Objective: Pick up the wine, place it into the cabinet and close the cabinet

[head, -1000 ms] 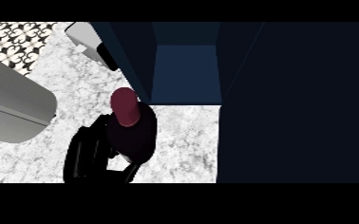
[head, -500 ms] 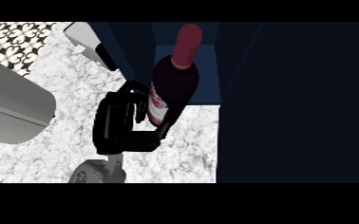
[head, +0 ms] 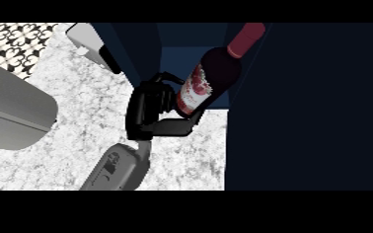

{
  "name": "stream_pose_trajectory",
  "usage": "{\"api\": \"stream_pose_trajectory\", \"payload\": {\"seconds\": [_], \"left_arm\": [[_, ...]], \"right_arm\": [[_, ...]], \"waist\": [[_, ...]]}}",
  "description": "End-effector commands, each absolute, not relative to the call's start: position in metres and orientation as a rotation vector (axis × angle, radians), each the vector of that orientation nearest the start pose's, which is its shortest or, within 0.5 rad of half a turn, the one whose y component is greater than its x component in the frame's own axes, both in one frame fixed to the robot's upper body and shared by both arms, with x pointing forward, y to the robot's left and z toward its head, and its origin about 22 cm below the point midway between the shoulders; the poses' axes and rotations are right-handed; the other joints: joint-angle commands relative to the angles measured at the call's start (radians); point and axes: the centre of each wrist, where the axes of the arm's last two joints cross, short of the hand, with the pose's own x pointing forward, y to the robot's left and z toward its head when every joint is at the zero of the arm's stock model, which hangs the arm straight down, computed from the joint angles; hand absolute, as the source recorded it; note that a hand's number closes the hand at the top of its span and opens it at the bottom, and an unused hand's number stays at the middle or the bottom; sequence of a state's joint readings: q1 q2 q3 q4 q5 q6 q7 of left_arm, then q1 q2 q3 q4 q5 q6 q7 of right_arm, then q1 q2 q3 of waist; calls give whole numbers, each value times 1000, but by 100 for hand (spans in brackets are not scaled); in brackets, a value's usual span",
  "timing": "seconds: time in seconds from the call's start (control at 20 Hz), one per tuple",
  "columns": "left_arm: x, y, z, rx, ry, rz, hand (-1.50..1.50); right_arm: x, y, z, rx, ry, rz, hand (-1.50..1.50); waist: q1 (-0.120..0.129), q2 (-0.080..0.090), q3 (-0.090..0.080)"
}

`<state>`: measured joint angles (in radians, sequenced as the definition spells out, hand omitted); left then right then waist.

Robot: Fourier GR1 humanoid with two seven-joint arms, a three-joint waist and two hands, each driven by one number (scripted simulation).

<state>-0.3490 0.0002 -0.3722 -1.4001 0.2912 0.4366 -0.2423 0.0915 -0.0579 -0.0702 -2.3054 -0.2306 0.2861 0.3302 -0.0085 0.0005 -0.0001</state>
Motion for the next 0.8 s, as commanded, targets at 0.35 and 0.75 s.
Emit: {"api": "stream_pose_trajectory", "payload": {"seconds": [0.35,0.75], "left_arm": [[299,91,3,-173,-1789,155,150],[305,97,-38,-116,-1732,144,150]], "right_arm": [[169,-251,151,208,-1895,245,-150],[184,-252,148,212,-1894,252,-150]], "waist": [[1,0,0],[0,2,0]]}}
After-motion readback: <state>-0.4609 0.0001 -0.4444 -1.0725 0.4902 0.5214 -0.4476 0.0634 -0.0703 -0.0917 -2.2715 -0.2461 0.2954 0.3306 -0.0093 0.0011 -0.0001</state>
